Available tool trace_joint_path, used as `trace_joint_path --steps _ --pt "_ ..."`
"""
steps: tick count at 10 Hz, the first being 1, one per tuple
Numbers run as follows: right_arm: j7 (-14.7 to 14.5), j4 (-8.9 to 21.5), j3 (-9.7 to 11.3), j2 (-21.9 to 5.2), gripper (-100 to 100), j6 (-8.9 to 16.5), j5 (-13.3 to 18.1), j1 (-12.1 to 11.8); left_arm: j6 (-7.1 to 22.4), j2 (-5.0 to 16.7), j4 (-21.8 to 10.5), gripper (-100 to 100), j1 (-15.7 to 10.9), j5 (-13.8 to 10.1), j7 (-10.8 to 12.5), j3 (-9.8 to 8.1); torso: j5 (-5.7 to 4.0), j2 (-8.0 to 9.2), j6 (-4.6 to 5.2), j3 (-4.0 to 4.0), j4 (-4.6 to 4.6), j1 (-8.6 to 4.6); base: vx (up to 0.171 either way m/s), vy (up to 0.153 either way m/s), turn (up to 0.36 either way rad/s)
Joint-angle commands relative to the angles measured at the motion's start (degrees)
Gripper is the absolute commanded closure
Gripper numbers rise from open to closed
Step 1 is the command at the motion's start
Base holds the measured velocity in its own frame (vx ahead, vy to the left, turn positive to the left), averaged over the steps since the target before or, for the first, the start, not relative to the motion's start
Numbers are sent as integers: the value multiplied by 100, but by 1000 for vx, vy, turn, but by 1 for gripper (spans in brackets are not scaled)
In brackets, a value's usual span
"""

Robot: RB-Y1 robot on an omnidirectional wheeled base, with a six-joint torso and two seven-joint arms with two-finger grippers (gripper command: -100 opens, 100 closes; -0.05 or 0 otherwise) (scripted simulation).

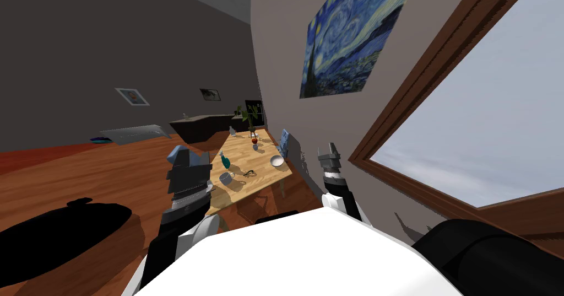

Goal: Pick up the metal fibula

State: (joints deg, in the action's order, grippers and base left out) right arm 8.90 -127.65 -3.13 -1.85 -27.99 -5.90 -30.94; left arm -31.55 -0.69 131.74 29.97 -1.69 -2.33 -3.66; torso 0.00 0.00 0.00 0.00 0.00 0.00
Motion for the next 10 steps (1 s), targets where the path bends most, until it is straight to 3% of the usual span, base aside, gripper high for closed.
trace_joint_path --steps 1,6,9,10 --pt "0 0 0 0 0 0 0 0 41 178 -63 -100 -47 -3 52 4 0 0 0 0 0 0 -2 1 -29" --pt "0 0 0 0 0 0 0 0 383 720 -576 -100 -420 -33 462 35 1 3 1 2 1 4 -11 5 -77" --pt "0 0 0 0 0 0 0 0 719 869 -1079 -100 -787 -69 846 55 1 3 1 2 1 4 -13 9 -118" --pt "0 0 0 0 0 0 0 0 719 869 -1079 -100 -787 -69 846 55 1 2 1 1 0 5 -6 11 -29"
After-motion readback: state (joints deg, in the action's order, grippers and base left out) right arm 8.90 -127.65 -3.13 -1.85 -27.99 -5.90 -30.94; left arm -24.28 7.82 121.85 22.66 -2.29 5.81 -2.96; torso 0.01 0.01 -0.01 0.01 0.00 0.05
